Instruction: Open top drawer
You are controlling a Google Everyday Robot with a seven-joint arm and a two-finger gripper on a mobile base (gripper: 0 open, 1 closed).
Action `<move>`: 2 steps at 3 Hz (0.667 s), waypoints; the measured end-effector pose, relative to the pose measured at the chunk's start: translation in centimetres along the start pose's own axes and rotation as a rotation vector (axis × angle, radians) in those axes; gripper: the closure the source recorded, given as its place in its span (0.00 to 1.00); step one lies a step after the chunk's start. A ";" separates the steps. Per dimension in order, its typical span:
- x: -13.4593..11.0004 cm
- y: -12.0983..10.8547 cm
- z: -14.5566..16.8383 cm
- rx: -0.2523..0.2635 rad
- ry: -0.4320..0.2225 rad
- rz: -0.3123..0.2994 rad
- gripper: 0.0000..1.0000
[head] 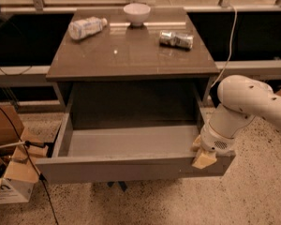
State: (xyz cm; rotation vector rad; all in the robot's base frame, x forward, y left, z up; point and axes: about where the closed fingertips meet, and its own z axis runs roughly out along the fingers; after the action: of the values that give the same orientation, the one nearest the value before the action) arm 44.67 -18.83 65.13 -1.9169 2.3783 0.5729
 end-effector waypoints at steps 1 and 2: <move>0.0 0.0 0.0 0.000 0.000 0.000 0.00; 0.5 2.8 1.5 0.002 -0.051 0.083 0.00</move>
Offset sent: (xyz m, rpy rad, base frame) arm -0.1768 0.0214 -0.0405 0.1838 0.0789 -0.5391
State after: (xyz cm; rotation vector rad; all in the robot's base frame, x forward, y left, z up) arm 41.55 -18.38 64.37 -1.7865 2.4355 0.6157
